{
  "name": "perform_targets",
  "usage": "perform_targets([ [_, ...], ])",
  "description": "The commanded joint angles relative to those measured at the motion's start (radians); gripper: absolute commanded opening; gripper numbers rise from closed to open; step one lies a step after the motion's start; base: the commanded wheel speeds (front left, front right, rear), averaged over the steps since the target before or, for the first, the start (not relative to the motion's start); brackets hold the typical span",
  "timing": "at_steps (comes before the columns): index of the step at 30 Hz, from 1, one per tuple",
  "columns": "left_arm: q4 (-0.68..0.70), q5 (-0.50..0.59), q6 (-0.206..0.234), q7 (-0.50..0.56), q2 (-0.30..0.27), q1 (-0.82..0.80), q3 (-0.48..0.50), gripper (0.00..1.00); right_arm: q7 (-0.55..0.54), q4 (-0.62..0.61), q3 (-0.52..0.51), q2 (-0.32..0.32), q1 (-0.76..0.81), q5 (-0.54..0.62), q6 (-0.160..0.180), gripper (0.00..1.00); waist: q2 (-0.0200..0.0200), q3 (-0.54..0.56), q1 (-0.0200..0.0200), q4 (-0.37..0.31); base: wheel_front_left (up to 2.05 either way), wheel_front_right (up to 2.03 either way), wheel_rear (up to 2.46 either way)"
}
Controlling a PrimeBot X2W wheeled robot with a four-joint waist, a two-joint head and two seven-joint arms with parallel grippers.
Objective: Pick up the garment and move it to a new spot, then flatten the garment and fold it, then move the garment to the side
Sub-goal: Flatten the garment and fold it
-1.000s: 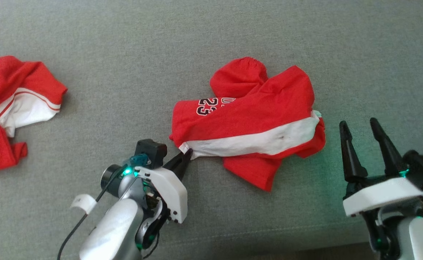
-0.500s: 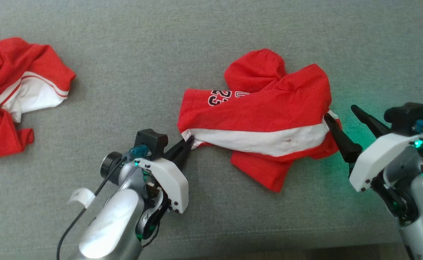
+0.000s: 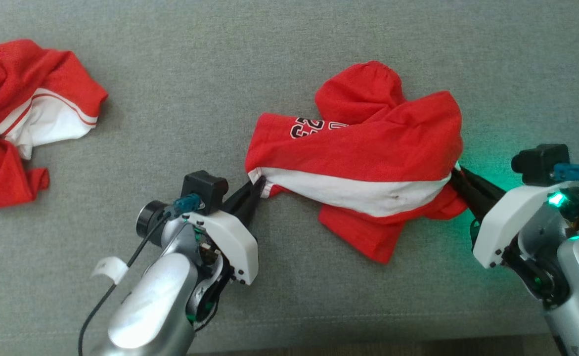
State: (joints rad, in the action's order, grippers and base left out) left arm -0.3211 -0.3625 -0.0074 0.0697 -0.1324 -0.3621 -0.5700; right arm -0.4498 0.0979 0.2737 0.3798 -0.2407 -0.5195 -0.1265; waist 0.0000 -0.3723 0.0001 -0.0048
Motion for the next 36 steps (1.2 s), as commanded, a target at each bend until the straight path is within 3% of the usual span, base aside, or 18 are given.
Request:
perform_targets([
  [1, 0.025, 0.006, 0.008, -0.007, -0.015, -0.036, 0.028, 0.0, 0.01, -0.03, 0.008, 0.017, -0.021, -0.005, -0.004, 0.0, 0.0, -0.001, -0.0001, 0.001, 0.0, 0.0, 0.0],
  [10, 0.074, 0.035, 0.039, -0.09, -0.036, -0.033, 0.038, 0.0, 0.118, -0.073, -0.08, -0.021, 0.042, 0.015, -0.004, 0.0, 0.0, 0.025, -0.0001, 0.003, 0.0, 0.0, 0.0],
  [19, 0.306, 0.09, 0.088, -0.123, -0.114, -0.052, 0.078, 0.0, 0.186, -0.244, -0.194, -0.064, 0.075, 0.072, -0.004, 0.0, 0.0, 0.114, -0.0001, -0.018, 0.0, 0.0, 0.0],
  [27, 0.478, 0.14, 0.063, -0.043, -0.18, -0.254, 0.117, 0.0, 0.149, -0.363, -0.333, -0.133, -0.085, 0.102, -0.004, 0.0, 0.0, 0.205, -0.0001, -0.031, 0.0, 0.0, 0.0],
  [36, 0.432, 0.117, 0.032, 0.006, -0.146, -0.452, 0.131, 0.0, 0.049, -0.371, -0.371, -0.178, -0.258, 0.114, -0.004, 0.0, 0.0, 0.269, -0.0001, -0.042, 0.0, 0.0, 0.0],
])
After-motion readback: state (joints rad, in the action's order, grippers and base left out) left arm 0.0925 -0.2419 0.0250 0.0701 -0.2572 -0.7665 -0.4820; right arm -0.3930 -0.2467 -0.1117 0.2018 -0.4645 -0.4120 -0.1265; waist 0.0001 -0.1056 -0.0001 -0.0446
